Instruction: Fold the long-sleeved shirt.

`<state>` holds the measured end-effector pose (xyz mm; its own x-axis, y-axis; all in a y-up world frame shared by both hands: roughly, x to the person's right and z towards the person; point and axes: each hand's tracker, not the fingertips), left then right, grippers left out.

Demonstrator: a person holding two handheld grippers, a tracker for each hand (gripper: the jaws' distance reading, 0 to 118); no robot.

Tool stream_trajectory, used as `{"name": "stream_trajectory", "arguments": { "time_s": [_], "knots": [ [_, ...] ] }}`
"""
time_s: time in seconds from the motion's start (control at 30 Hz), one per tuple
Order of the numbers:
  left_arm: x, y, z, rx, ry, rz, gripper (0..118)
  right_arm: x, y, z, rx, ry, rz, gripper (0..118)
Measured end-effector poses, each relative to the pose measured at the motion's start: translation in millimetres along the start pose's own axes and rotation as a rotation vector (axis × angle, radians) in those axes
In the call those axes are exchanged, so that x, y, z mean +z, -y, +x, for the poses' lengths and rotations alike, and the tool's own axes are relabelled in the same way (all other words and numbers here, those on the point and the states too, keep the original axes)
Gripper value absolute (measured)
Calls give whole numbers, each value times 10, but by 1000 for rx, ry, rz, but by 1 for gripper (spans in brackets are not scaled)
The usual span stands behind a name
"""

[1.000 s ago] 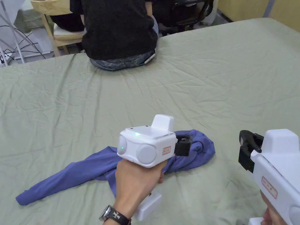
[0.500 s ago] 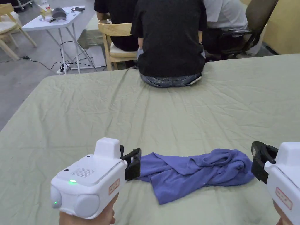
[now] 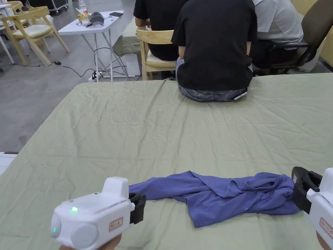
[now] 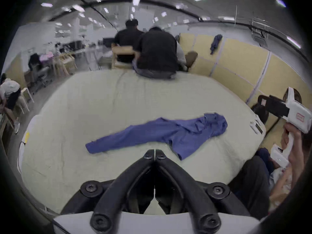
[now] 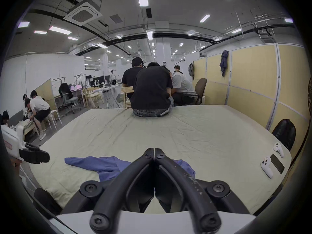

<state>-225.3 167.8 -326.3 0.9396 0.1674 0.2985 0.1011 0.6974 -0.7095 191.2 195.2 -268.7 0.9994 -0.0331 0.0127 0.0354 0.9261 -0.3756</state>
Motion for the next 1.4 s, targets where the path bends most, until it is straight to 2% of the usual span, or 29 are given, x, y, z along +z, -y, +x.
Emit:
{"name": "stream_trajectory", "arguments": {
  "time_s": [0.03,0.07,0.13,0.2,0.23,0.27,0.33,0.37,0.57,0.73,0.9,0.97,1.0,1.03,1.07,1.13,1.23,1.27,1.3,1.33,1.37,1.4],
  "knots": [
    [-142,-107,-60,-9,44,-126,0,-18,12,0,-2,1,-5,2],
    [-225,-157,-86,-20,46,-164,0,-36,23,10,-3,0,-9,2],
    [-387,-253,-82,-79,-23,-126,0,-81,56,13,0,-2,-20,2],
    [-573,-365,-141,-71,-9,-142,3,-148,87,22,10,-1,-40,2],
    [-669,-412,-167,-62,-32,-147,11,-187,103,26,17,0,-51,2],
    [-753,-426,-161,-61,-44,-152,28,-227,121,29,23,7,-61,2],
    [-1025,-512,-267,-43,-49,-170,74,-316,162,44,26,12,-83,2],
    [-1160,-548,-308,-34,-56,-187,80,-359,182,53,25,14,-94,2],
    [-1954,-598,-514,-40,-105,-223,79,-619,364,145,29,36,-170,2],
    [-2572,-395,-645,1,-83,-416,79,-742,508,242,4,64,-215,2],
    [-2591,-380,-623,14,-86,-381,79,-781,565,272,15,71,-236,2],
    [-2531,-359,-607,-28,-89,-366,71,-783,570,283,15,70,-238,2],
    [-2493,-359,-571,-32,-86,-353,60,-778,568,283,13,70,-238,2],
    [-2452,-363,-537,-27,-48,-331,32,-767,570,294,9,69,-239,2],
    [-2425,-382,-534,-12,-8,-316,12,-757,571,304,8,66,-240,2],
    [-2460,-333,-430,-21,-63,-343,12,-752,549,340,11,72,-250,2],
    [-2431,-300,-345,-27,-71,-327,12,-811,434,464,29,59,-288,4],
    [-2432,-290,-365,2,-68,-323,12,-886,374,538,52,22,-344,12],
    [-2433,-277,-377,22,-63,-322,12,-983,320,608,83,-2,-392,31],
    [-2406,-288,-368,25,-61,-321,12,-1115,269,667,122,-5,-438,70],
    [-2400,-285,-363,26,-59,-320,12,-1233,235,708,168,17,-469,92],
    [-2393,-283,-355,26,-56,-319,12,-1396,201,790,224,37,-498,97]
  ]
}}
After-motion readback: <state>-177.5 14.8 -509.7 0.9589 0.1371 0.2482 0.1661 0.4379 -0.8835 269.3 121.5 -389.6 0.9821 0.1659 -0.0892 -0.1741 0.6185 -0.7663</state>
